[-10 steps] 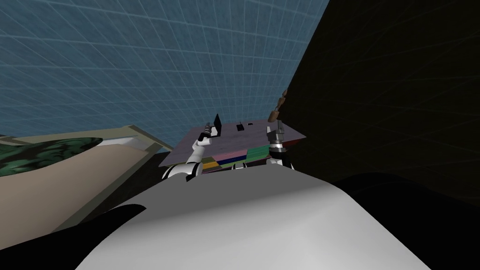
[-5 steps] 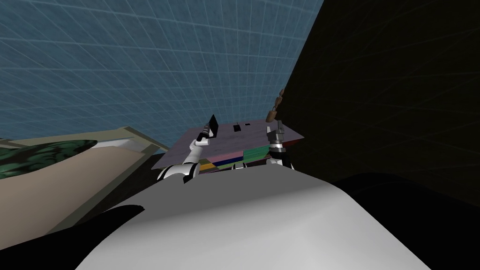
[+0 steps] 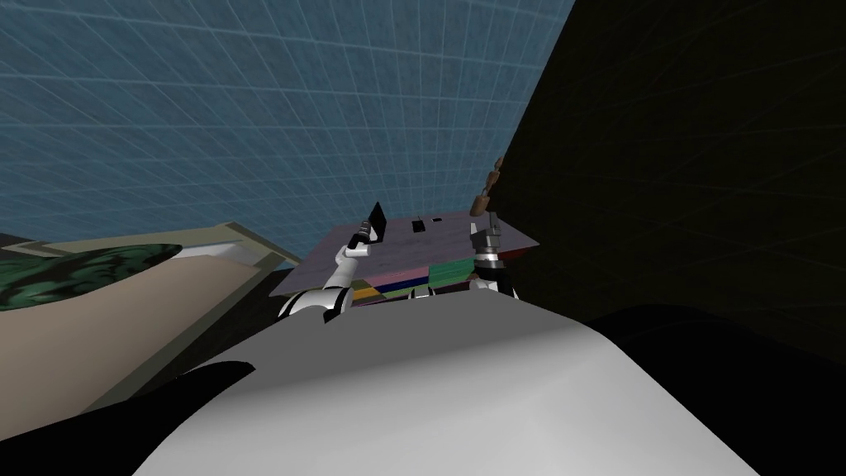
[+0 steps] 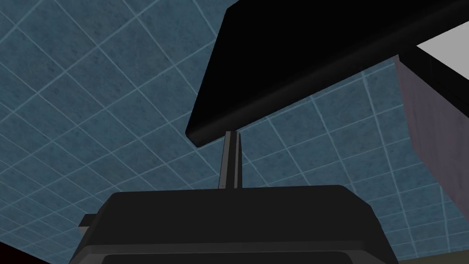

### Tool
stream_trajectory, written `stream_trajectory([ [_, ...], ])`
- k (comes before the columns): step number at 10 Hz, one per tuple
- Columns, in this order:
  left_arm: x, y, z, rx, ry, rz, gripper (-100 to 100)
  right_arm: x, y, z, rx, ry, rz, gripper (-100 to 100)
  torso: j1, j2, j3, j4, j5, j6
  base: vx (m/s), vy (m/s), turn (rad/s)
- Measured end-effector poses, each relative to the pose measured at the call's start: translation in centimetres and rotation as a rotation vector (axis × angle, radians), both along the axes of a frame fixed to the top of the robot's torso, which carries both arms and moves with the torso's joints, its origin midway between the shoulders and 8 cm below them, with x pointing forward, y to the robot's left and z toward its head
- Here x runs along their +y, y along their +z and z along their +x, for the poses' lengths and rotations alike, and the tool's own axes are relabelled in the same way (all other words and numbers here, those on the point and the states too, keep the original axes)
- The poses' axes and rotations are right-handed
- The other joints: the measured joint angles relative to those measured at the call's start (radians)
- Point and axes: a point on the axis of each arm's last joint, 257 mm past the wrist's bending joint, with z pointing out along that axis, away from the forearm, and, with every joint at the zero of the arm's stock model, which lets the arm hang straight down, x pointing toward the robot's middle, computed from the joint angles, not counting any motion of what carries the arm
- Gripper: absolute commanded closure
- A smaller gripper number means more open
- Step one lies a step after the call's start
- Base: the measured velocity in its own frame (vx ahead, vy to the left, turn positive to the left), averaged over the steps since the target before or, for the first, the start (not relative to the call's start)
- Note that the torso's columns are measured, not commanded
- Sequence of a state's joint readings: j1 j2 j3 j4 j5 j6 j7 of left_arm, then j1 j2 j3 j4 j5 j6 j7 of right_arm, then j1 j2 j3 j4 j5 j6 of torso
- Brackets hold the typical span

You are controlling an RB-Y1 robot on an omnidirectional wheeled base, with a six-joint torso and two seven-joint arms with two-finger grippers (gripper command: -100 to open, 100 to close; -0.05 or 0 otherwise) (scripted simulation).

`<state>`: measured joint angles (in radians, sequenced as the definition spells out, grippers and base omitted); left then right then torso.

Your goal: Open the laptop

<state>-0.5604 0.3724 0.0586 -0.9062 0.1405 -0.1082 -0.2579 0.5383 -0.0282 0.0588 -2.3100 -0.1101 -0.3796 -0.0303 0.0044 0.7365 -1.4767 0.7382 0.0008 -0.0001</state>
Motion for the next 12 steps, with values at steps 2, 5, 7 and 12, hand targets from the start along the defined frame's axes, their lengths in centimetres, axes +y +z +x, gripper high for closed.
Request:
stream_trajectory([
  [2, -3.3, -0.3, 0.2, -0.004, -0.032, -0.088, 100, 0.0, 0.0, 0.0, 0.0, 0.0, 0.0, 0, -0.001, 0.002, 0.001, 0.0, 0.0, 0.0, 0.029, 0.153, 0.161],
  [5, -7.2, -0.8, 0.5, -0.005, -0.074, -0.201, 100, 0.0, 0.0, 0.0, 0.0, 0.0, 0.0, 0, -0.007, 0.002, 0.001, 0.0, -0.002, 0.0, 0.04, 0.11, 0.14],
  [7, -9.8, -0.6, 0.7, -0.008, -0.103, -0.278, 100, 0.0, 0.0, 0.0, 0.0, 0.0, 0.0, 0, -0.004, 0.002, 0.001, 0.0, -0.001, 0.0, 0.032, 0.11, 0.129],
  [12, -10.9, -0.4, 0.8, -0.01, -0.123, -0.253, -100, 0.0, 0.0, 0.0, 0.0, 0.0, 0.001, 0, -0.013, 0.003, 0.002, 0.0, -0.003, 0.001, -0.001, -0.062, 0.016],
])
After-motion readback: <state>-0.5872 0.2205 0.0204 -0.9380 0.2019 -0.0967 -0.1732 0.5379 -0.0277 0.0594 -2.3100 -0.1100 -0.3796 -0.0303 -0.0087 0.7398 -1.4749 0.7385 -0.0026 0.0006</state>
